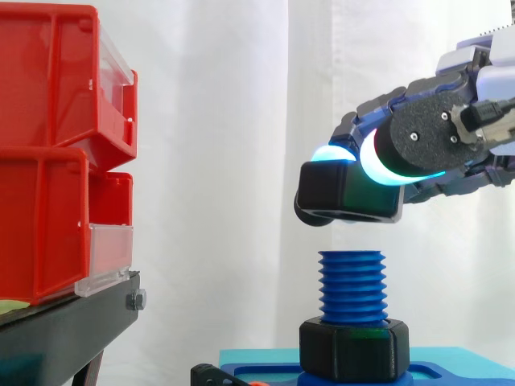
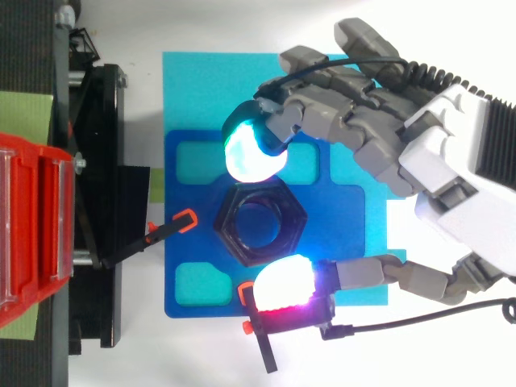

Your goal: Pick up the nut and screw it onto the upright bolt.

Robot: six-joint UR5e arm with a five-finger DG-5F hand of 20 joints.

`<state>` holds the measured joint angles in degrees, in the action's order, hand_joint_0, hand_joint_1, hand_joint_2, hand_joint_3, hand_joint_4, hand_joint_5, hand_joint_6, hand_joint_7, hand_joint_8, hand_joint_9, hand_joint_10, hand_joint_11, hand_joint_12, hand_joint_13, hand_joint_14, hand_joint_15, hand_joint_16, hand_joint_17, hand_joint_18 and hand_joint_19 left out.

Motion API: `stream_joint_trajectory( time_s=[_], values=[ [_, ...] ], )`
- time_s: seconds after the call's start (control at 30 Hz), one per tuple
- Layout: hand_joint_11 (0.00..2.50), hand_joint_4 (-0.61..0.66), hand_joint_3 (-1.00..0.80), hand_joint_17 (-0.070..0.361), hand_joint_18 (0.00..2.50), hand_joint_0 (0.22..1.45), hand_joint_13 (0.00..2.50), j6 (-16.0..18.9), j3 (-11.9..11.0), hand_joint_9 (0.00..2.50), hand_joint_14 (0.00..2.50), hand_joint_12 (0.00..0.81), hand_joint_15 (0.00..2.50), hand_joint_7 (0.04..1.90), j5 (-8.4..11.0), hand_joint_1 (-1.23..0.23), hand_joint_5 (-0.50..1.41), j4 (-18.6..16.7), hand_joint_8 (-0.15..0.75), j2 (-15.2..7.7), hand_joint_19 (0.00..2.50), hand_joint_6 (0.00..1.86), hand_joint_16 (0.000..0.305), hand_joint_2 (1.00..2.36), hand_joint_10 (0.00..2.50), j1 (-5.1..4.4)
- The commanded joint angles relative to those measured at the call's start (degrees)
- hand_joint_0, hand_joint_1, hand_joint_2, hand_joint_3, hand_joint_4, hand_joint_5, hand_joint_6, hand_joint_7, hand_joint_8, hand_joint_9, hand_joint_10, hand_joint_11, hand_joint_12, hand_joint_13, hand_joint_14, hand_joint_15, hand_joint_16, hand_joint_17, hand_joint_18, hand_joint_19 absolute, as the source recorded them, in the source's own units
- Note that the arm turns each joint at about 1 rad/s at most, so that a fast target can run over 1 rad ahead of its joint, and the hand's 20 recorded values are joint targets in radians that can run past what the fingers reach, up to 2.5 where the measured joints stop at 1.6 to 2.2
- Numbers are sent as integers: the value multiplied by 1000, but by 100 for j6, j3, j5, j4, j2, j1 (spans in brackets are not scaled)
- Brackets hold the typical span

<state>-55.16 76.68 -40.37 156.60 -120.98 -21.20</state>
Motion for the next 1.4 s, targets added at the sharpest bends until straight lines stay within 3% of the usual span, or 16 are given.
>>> stream_joint_trajectory(
  time_s=[0.0,0.2,0.77,0.97,1.37],
  values=[
    [224,246,-458,99,166,554,253,-4,5,482,0,339,0,1233,-111,-738,-179,99,294,-5,0,501,44,1003,7,20],
    [223,246,-458,99,166,553,254,5,22,481,0,339,0,1234,-261,-737,-179,134,295,-5,0,500,44,1003,6,29],
    [224,241,-457,99,166,553,254,-12,40,482,0,339,0,1233,-261,-732,-179,-7,296,-5,0,501,44,1003,6,46],
    [223,245,-455,99,167,552,255,84,31,480,0,339,0,1235,-287,-732,-179,-103,296,-259,0,501,44,1003,7,73],
    [223,248,-454,99,167,552,259,163,22,480,0,340,0,1235,-384,-730,-178,-59,295,-251,0,501,44,1004,6,73]
  ],
)
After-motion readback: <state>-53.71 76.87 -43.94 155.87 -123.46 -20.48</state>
